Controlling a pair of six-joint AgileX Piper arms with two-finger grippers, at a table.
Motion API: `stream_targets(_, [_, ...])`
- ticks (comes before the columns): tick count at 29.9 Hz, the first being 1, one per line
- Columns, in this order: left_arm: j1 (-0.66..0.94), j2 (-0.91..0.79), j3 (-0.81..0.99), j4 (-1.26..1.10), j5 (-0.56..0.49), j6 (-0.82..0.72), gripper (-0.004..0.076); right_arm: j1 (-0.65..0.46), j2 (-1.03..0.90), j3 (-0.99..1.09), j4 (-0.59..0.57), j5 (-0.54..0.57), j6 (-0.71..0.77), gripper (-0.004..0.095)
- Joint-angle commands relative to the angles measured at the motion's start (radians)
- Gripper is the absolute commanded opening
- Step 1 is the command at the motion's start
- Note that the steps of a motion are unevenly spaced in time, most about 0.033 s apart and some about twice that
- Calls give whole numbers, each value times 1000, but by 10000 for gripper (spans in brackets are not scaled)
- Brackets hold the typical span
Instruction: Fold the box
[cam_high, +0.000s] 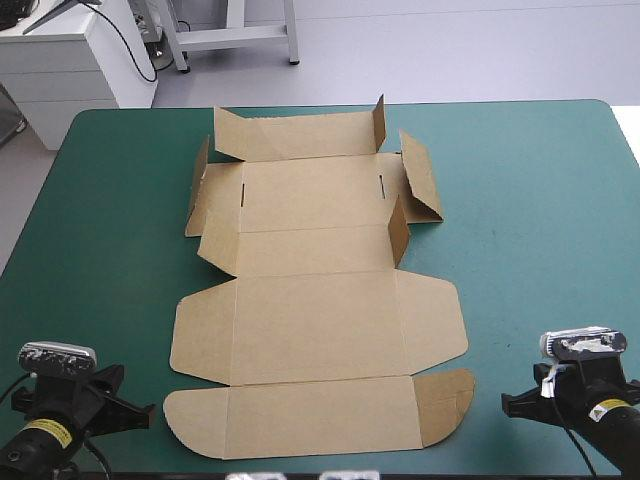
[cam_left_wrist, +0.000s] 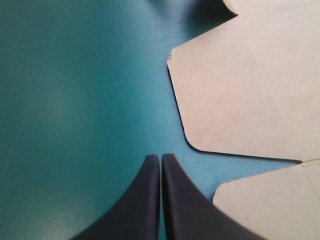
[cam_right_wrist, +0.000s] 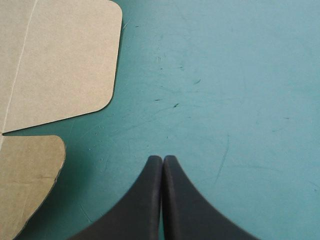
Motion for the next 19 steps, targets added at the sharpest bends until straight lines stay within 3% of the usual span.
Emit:
stream_targets(1, [2, 12, -25, 5, -64, -9, -8, 3, 5, -26, 12, -43, -5, -21])
stream_targets(13, [2, 12, -25, -5, -64, -9, -8, 3, 6, -41, 12, -41, -7, -18])
stream_targets(19, [2, 12, -25, -9, -64, -9, -8, 3, 75, -199, -3, -32, -13, -17])
